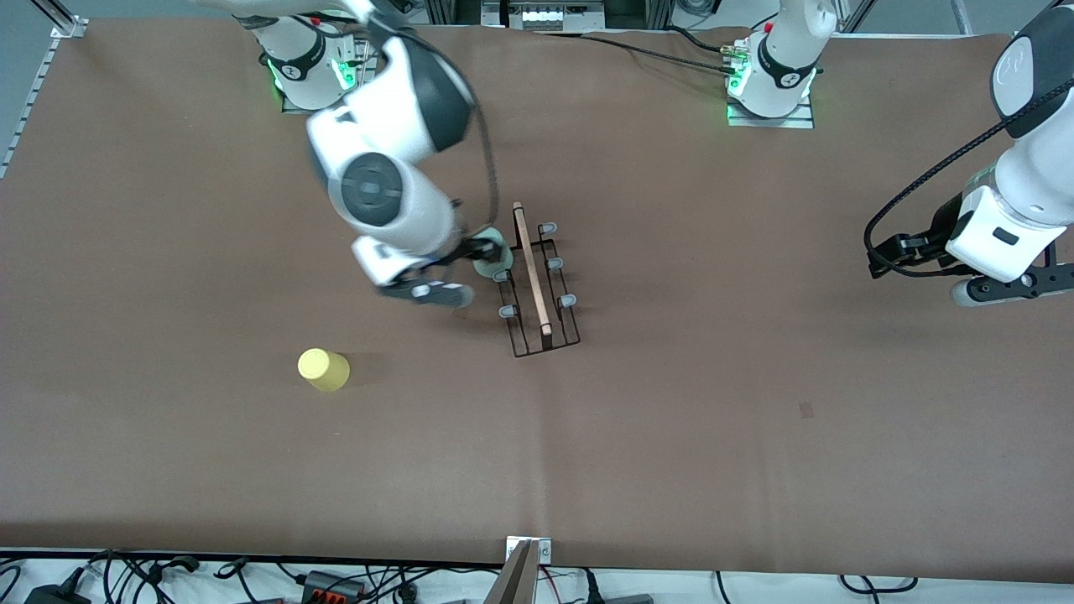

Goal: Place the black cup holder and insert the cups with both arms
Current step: 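Open the right gripper and leave the teal cup on the rack peg, then move the right gripper to the yellow cup and grasp it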

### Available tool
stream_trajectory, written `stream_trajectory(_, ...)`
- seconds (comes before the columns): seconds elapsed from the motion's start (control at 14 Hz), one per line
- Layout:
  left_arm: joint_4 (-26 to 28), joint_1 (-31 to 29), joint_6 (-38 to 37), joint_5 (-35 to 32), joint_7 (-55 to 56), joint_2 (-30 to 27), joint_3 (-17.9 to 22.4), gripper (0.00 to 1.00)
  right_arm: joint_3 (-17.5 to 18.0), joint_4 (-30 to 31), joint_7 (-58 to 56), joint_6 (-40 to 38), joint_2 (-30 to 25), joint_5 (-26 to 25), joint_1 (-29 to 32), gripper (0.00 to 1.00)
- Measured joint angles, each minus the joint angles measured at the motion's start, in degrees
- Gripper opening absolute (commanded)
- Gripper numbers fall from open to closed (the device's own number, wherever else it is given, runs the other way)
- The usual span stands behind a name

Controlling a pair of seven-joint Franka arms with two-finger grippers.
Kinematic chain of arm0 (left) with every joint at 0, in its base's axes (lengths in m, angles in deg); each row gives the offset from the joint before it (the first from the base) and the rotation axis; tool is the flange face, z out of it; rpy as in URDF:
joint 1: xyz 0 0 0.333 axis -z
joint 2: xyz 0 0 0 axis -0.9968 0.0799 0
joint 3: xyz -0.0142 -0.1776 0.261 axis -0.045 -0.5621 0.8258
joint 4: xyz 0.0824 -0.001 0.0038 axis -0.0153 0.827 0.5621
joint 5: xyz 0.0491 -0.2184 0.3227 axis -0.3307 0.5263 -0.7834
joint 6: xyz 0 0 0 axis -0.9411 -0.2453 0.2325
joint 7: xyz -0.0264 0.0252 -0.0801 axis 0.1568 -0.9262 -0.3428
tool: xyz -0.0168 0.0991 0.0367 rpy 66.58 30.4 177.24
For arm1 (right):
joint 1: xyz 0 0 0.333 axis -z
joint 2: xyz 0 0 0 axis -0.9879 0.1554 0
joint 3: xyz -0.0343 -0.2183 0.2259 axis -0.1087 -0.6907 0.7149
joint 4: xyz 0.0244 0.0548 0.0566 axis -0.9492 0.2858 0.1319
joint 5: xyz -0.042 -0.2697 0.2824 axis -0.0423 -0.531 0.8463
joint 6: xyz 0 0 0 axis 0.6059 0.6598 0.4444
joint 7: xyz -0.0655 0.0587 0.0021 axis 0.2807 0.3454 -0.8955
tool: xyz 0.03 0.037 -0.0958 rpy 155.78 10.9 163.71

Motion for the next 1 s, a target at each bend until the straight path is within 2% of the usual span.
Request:
stream_trajectory(0.14,0.14,0.0,0.67,0.0,0.0,0.0,-0.01,1.0,-5.52,0.11,-0.67,-0.04,0.22,-2.7,1.88,1.0)
stream_trajectory(0.21,0.15,0.01,0.8,0.0,0.0,-0.01,-0.02,1.0,-6.92,0.21,-2.05,0.66,1.21,-2.91,4.15,1.0)
stream_trajectory(0.43,0.15,0.02,0.93,0.0,0.0,-0.03,-0.05,1.0,-7.51,0.31,-10.05,7.36,6.01,-2.96,12.93,1.0)
stream_trajectory(0.57,0.15,0.02,1.01,0.0,0.0,-0.04,-0.05,1.0,-7.47,0.3,-16.35,10.12,9.02,-2.88,16.37,1.0)
stream_trajectory(1.0,0.15,0.02,1.27,0.0,0.0,-0.14,-0.05,1.0,-7.41,0.26,-25.4,11.21,13.19,4.97,18.74,1.0)
